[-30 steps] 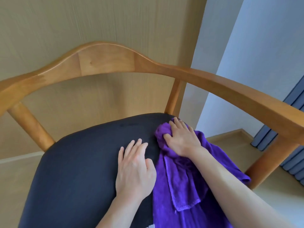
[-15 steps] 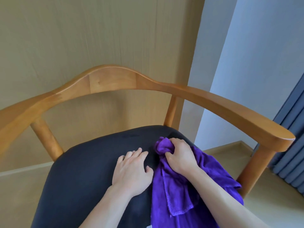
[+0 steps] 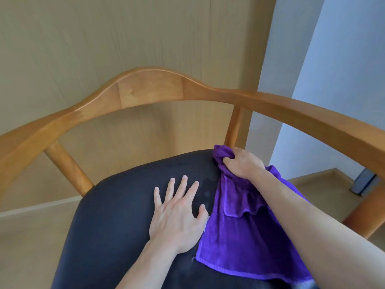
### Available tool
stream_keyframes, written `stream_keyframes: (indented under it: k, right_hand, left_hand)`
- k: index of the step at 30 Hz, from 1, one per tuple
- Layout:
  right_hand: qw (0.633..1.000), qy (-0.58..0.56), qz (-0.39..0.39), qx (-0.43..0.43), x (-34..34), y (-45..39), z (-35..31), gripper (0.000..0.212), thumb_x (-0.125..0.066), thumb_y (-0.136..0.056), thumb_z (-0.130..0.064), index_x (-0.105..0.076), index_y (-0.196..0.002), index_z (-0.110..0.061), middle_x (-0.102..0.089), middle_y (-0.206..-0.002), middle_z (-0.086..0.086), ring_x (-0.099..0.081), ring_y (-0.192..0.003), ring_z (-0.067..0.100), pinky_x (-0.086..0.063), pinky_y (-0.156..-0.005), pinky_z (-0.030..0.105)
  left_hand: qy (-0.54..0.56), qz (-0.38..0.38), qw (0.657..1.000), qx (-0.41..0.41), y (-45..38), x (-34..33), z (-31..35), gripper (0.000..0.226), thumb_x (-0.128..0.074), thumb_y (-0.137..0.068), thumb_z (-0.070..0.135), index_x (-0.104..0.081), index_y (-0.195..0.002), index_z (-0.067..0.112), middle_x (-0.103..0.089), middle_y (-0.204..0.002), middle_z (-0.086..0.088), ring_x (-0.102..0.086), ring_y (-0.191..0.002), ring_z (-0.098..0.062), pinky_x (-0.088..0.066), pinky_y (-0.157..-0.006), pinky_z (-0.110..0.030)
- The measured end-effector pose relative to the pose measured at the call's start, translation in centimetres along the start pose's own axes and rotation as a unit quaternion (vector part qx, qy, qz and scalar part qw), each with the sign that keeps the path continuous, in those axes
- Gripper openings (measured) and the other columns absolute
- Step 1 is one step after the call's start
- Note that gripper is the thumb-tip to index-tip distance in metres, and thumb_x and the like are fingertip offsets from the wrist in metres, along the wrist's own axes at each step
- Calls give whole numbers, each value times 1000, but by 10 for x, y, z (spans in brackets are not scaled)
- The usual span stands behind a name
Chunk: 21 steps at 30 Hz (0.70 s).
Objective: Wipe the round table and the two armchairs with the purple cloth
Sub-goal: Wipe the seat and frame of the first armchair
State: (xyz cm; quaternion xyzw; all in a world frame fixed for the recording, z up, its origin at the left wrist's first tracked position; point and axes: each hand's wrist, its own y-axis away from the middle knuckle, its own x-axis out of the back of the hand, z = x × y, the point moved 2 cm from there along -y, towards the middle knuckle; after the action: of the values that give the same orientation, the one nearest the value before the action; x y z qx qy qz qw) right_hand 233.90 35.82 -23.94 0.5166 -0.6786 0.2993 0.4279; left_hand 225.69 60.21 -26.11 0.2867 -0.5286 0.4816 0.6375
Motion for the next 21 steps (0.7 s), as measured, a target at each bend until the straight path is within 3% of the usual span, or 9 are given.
stream_keyframes:
  k: [2, 5, 7, 9, 12, 14, 16, 18, 21]
  right_hand:
    - [1000, -12, 19, 17, 4, 11, 3, 48, -44, -85, -43, -58, -129, -30, -67, -127, 0, -60, -106, 25, -49, -87, 39]
    - [995, -64, 23, 69, 5, 43, 4, 50, -54, -84, -27, -63, -133, -33, -67, -131, -9, -60, -120, 19, -46, -98, 34]
    - [986, -127, 0, 105, 4, 71, 0, 39, -56, -79, -22, -73, -110, -36, -74, -108, -18, -65, -101, 5, -50, -91, 29]
    - [978, -166, -19, 127, 4, 90, -1, 27, -56, -76, -19, -72, -90, -36, -72, -85, -19, -65, -83, 2, -52, -78, 27]
    - [972, -191, -1, 139, 9, 100, 1, 25, -60, -77, -17, -70, -89, -37, -70, -83, -22, -64, -82, -1, -48, -70, 13]
    - [965, -216, 64, 135, 17, 87, 0, 29, -61, -79, -12, -68, -91, -37, -68, -84, -27, -62, -84, -5, -43, -67, 4]
    - [951, -241, 154, 113, 28, 62, -5, 29, -57, -83, -6, -67, -95, -31, -69, -83, -21, -63, -84, 1, -40, -67, 6]
    - [948, -250, 184, 76, 33, 35, -12, 27, -55, -89, -7, -65, -109, -22, -68, -93, -12, -65, -94, 15, -41, -75, 19]
    - [989, -131, 41, 50, 7, 6, -20, 45, -55, -92, -33, -50, -134, -17, -61, -120, 1, -55, -123, 27, -36, -97, 31]
  left_hand:
    - [-4, 1, 1000, 0, -1, -1, 1, 73, -12, -83, 62, -11, -154, 44, 1, -165, 16, 12, -152, -12, 11, -121, -48]
    - [5, -2, 1000, 3, 1, -2, 1, 74, -12, -83, 63, -13, -154, 43, -1, -164, 18, 11, -152, -10, 11, -122, -46]
    - [14, 3, 1000, 5, 1, 0, 2, 75, -12, -82, 63, -16, -154, 43, -2, -164, 19, 10, -151, -8, 10, -122, -44]
    - [20, -4, 1000, 8, 1, 2, 1, 74, -14, -83, 62, -16, -154, 43, -1, -164, 20, 11, -151, -6, 11, -122, -43]
    - [59, -42, 997, 4, -2, 5, -2, 67, -27, -89, 57, -16, -154, 44, 3, -163, 22, 16, -149, -2, 15, -121, -41]
    - [107, -70, 992, 6, -6, 9, -7, 65, -37, -91, 49, -19, -154, 45, 1, -163, 23, 16, -147, 2, 17, -120, -39]
    - [101, -68, 992, 2, -6, 12, -15, 63, -37, -93, 47, -20, -153, 44, -2, -164, 22, 13, -148, 2, 16, -120, -38]
    - [42, -31, 999, 8, -3, 13, -23, 65, -29, -91, 57, -18, -154, 44, 1, -162, 23, 12, -151, -6, 15, -121, -41]
    - [31, 6, 999, 40, -1, 11, -29, 65, -23, -91, 58, -19, -154, 42, -2, -164, 19, 10, -152, -14, 9, -123, -41]
